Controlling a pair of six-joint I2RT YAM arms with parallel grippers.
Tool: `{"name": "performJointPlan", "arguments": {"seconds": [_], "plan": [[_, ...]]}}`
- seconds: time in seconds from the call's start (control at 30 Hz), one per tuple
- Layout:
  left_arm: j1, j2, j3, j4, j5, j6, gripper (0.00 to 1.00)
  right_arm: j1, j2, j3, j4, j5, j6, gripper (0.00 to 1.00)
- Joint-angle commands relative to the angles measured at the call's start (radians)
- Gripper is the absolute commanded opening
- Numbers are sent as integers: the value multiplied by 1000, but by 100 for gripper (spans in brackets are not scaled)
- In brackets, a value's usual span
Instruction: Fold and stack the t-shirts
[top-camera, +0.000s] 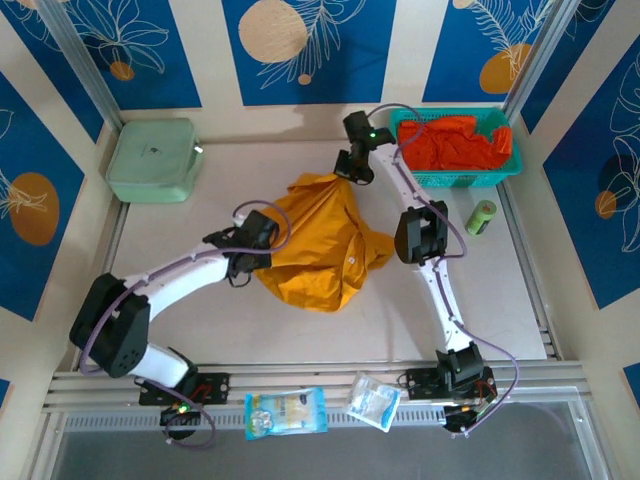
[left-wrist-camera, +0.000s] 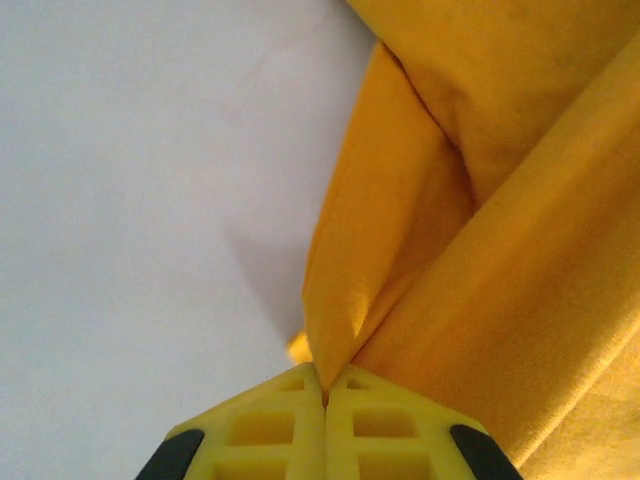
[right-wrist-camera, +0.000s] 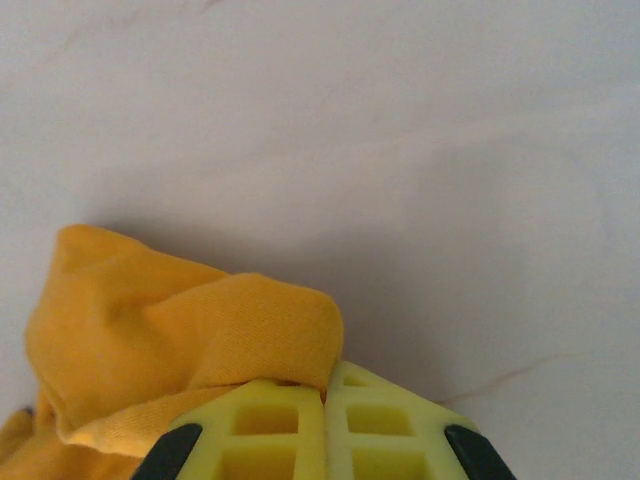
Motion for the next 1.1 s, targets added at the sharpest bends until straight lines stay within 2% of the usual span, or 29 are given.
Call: {"name": "performJointPlan", "arguments": {"seconds": [0.0,0.03,0.17,0.23,0.27,0.33,0.47,0.6,0.67,0.87,1.07], "plan": [[-53,-88,-79,-204,-47,-193,0,16,20,17,13,0,30,0],[-73,-110,-99,-199,-22,-217,0,22,20,7,6,10,48,5],[-156,-154,-123,-189,56,-262,37,24,3,-18,-28,25,54,30],[-164,-171,-95,-229,43,-257,59,30,-28,-39,-26,36,20,36],[-162,-181,-71,-259,13,-243,66,37,-55,-60,-19,51,-1,39],[-146,-194,-14,-309,-49,-204,73,56,-118,-118,8,90,-53,45],[-12,-165,89,-293,-65,-56,75,107,-230,-247,51,147,-155,53],[114,-34,209,-183,27,84,76,120,-314,-398,25,159,-87,56],[147,70,305,-135,94,138,75,122,-398,-559,49,153,-22,54],[157,383,610,-95,223,221,76,179,-698,-1025,122,230,112,57],[164,665,879,-103,175,288,77,215,-871,-1304,113,273,245,61]]}}
